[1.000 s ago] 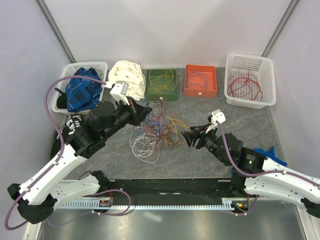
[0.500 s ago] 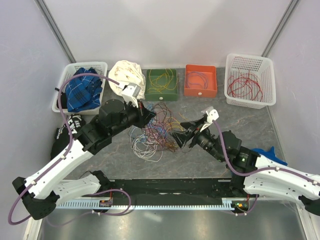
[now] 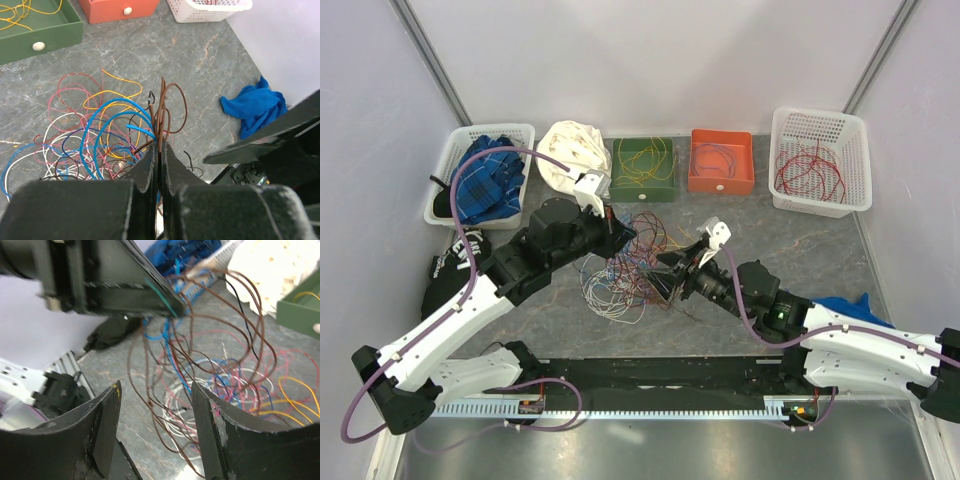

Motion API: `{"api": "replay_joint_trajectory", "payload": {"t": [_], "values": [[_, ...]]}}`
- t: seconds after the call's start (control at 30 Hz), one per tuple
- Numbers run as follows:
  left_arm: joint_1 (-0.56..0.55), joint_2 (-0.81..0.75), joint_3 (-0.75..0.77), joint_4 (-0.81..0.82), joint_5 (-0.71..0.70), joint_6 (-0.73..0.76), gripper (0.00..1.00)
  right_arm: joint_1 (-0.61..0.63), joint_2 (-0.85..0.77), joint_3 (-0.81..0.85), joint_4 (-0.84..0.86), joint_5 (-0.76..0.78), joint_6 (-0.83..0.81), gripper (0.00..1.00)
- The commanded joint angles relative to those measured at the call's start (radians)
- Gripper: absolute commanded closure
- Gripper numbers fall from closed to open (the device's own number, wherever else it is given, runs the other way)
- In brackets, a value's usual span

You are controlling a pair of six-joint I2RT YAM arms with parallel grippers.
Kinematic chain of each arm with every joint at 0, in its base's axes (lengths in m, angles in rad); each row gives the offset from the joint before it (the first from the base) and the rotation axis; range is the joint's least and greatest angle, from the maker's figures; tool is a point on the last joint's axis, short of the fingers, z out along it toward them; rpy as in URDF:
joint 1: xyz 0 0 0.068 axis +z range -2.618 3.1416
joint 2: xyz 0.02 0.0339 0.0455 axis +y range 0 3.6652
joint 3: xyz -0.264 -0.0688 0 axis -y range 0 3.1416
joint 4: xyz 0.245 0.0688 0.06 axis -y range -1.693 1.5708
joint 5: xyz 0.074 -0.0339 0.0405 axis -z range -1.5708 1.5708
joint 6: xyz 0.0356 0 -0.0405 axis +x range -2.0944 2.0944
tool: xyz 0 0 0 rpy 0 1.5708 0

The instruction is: Untangle the cables

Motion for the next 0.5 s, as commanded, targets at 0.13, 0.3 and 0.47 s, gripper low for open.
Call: {"api": "replay_joint_trajectory", "payload": {"t": [0.13,0.3,0.47], "values": [[0.000,-0.022,0.018,0.054,0.031,0.002,0.98,0.005,0.033,-0.080,-0.021,0.108,-0.062,0.35],[0.000,-0.022,0.020,0.054,0.033,0.000,0.98,0.005,0.095,-0.087,-0.012,0.115,-0.071,0.35],[0.000,-0.022,0.018,0.054,0.039,-0.006,0.98,0.005,0.162,-0.084,0.007,0.215,-0.082,0.35]]}}
